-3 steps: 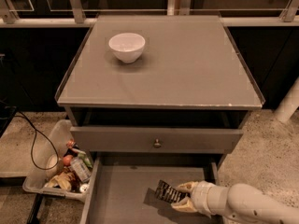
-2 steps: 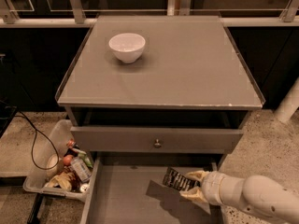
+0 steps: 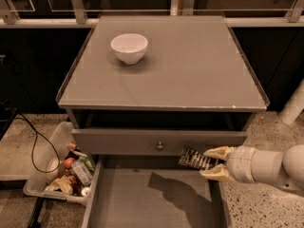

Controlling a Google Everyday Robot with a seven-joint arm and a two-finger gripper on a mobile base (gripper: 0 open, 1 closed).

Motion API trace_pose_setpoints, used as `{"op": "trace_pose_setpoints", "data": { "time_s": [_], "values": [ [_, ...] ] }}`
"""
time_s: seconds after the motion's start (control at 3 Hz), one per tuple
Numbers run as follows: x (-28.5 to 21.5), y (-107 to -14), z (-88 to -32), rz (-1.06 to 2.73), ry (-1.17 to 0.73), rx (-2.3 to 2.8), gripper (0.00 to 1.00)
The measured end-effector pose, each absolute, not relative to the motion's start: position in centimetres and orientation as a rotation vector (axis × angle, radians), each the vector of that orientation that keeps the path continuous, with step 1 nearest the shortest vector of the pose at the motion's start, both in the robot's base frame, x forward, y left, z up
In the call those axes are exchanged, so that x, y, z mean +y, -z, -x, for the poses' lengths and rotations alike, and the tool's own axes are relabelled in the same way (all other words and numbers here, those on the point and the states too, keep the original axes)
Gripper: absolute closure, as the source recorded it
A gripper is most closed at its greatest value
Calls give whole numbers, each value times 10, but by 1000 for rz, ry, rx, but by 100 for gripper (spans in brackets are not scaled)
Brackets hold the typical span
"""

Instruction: Pick rxbar chocolate from middle drawer and place on counter

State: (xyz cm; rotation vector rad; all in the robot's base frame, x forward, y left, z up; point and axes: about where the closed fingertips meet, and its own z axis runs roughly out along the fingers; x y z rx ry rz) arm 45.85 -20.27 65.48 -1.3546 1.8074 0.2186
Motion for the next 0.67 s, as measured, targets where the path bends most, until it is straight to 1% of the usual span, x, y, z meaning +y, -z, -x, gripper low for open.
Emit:
{"op": "trace_pose_setpoints", "data": {
  "time_s": [0.33,0.67],
  "values": [
    [-203,-664,-457,1364,-199,1796,100],
    [-203,-712,-456,1406,-120,1724,100]
  ]
}}
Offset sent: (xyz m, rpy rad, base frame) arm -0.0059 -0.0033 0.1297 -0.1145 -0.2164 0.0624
